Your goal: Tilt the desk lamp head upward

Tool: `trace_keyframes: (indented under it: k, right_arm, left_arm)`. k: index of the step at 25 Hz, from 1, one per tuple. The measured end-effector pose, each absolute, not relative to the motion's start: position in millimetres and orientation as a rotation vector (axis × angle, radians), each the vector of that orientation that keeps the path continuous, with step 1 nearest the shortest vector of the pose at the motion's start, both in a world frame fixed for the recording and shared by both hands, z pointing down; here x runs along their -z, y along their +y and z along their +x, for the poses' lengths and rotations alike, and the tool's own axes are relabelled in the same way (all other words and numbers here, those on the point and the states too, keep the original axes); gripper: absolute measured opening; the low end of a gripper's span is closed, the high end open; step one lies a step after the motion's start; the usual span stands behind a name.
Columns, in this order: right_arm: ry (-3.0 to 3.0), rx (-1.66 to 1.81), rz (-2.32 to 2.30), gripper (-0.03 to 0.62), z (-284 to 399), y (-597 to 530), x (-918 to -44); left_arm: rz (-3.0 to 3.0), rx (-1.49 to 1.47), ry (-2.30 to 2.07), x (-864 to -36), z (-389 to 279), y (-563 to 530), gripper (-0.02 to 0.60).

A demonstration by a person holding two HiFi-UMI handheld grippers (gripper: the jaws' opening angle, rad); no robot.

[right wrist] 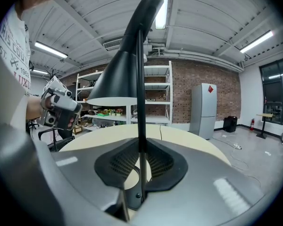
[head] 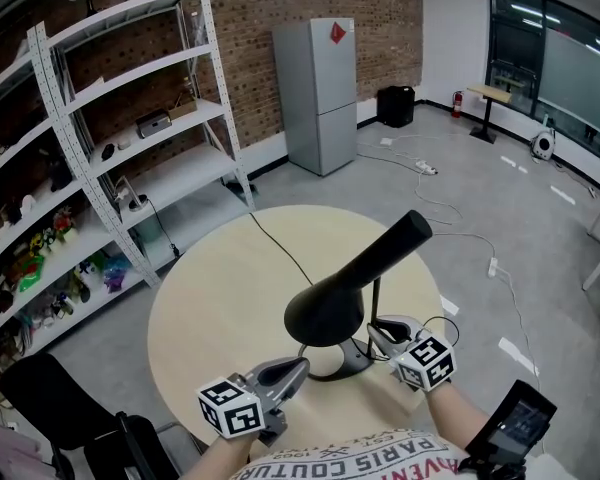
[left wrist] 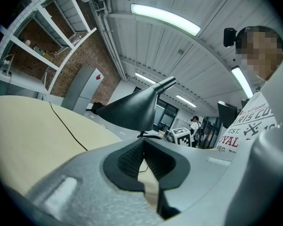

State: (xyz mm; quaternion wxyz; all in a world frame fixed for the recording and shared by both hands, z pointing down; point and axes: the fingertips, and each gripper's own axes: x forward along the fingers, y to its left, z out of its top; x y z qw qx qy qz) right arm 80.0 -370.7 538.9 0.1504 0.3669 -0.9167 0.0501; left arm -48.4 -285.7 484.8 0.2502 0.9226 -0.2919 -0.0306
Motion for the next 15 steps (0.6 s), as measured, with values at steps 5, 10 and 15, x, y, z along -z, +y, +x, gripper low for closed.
trace_keyframes:
  k: [5, 10, 15]
  right_arm:
    - [-2.644, -0.142, 1.032, 0.044, 78, -369, -543]
    - [-2.658, -0.14, 1.028, 0.045, 76, -366, -544]
    - [-2.666, -0.137, 1.008, 0.046, 72, -364, -549]
  left_arm:
    - [2.492, 0.149, -0.783, -486, -53, -290, 0.0]
    - [2.415, 0.259, -0.707, -489, -56, -295, 0.094]
    - [2.291, 0.405, -0.612, -491, -56, -302, 0.138]
